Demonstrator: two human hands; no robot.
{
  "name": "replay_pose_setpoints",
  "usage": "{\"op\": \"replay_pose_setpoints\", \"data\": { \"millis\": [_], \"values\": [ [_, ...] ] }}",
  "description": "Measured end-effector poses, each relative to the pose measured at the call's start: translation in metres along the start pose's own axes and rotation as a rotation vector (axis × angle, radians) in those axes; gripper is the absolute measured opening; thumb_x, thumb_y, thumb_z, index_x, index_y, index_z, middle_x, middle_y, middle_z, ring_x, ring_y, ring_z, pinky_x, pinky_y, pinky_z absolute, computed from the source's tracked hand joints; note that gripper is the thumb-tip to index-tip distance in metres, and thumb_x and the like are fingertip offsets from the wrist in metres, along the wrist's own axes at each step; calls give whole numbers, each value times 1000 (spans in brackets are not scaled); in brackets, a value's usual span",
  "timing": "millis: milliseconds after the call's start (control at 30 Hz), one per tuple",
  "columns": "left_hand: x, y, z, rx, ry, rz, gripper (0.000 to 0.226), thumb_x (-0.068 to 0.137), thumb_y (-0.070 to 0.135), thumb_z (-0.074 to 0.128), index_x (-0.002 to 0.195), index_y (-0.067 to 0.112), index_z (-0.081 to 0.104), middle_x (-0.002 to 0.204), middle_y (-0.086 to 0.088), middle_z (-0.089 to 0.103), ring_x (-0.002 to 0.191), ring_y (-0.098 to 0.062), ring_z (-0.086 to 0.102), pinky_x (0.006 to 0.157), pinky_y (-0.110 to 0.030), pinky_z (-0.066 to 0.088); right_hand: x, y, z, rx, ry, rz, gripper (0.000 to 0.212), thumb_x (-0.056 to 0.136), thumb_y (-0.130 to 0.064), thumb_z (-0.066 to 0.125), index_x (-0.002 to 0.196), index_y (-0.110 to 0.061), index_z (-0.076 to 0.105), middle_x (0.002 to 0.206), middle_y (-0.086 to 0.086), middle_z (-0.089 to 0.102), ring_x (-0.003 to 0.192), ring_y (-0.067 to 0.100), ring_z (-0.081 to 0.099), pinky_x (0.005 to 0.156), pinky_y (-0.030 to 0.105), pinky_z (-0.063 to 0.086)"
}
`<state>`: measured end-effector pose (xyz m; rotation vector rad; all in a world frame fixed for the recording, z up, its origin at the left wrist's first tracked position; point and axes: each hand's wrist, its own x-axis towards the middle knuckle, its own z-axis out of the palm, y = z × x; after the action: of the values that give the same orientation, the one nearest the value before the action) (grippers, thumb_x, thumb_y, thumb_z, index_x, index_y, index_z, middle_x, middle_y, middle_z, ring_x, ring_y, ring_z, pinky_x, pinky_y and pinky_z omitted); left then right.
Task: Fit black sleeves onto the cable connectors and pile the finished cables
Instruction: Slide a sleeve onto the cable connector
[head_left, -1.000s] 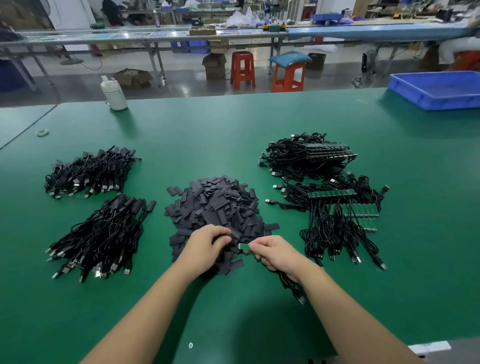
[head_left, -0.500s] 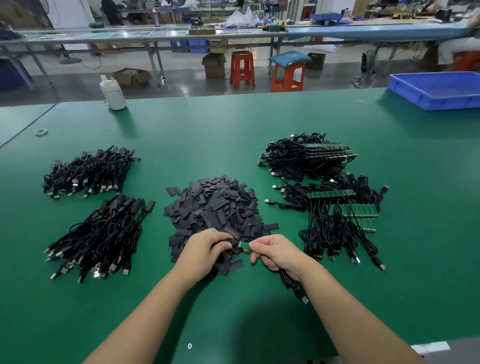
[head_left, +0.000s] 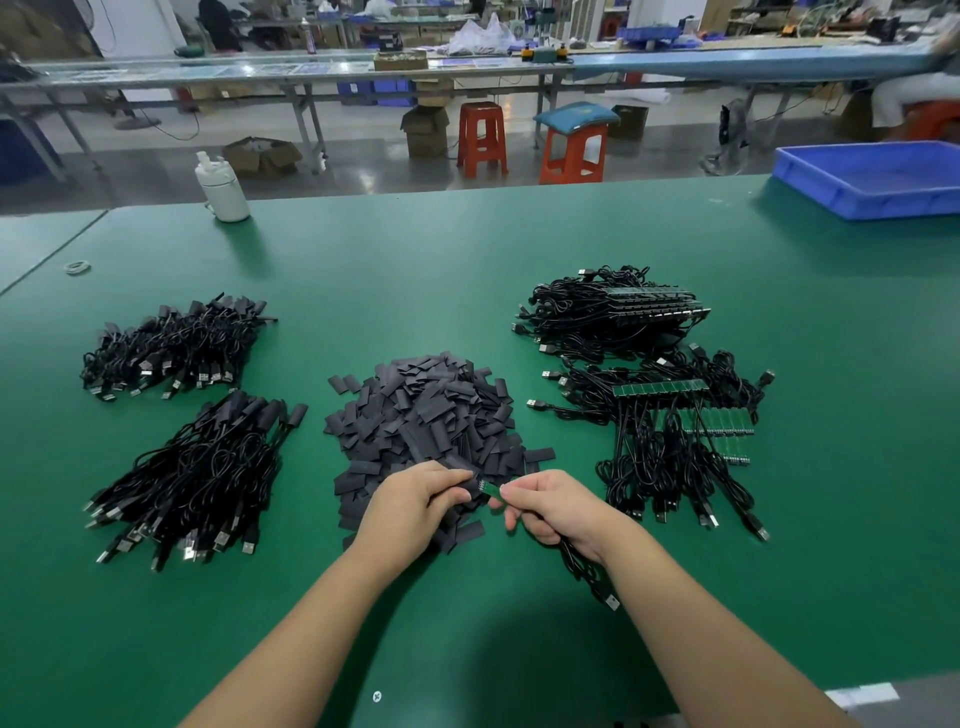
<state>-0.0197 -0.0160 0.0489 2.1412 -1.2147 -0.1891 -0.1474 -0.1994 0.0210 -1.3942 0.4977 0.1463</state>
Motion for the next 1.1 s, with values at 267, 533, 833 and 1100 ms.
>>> {"op": "replay_pose_setpoints", "data": {
  "millis": [267,533,833,1100],
  "values": [
    [4,-5,-4,75,-108,77,28,94,33,63,119,26,71,102,13,68,97,-7,62,87,-25,48,-2,-1,1,-39,-7,7,23,100,-24,59,98,-6,73,73,4,68,40,7,34,37,18,27],
    [11,-7,-8,89,-202,54,32,93,37,64,123,27,68,107,10,69,101,-9,61,91,-27,47,-2,-1,4,-38,26,12,23,100,-24,60,97,-5,73,72,5,68,40,8,33,37,19,26],
    [10,1,3,195,-221,153,34,96,36,59,127,23,65,108,0,68,102,-19,62,88,-28,46,-3,-1,13,-111,54,-16,17,100,-21,59,94,-9,70,75,5,72,38,9,34,38,21,30],
    [-4,8,6,344,29,372,24,76,10,80,97,16,73,94,3,71,80,-19,69,59,-28,56,-12,-13,15,-132,-26,6,32,104,-28,50,104,-5,72,86,9,75,54,12,52,55,24,48]
  ]
}}
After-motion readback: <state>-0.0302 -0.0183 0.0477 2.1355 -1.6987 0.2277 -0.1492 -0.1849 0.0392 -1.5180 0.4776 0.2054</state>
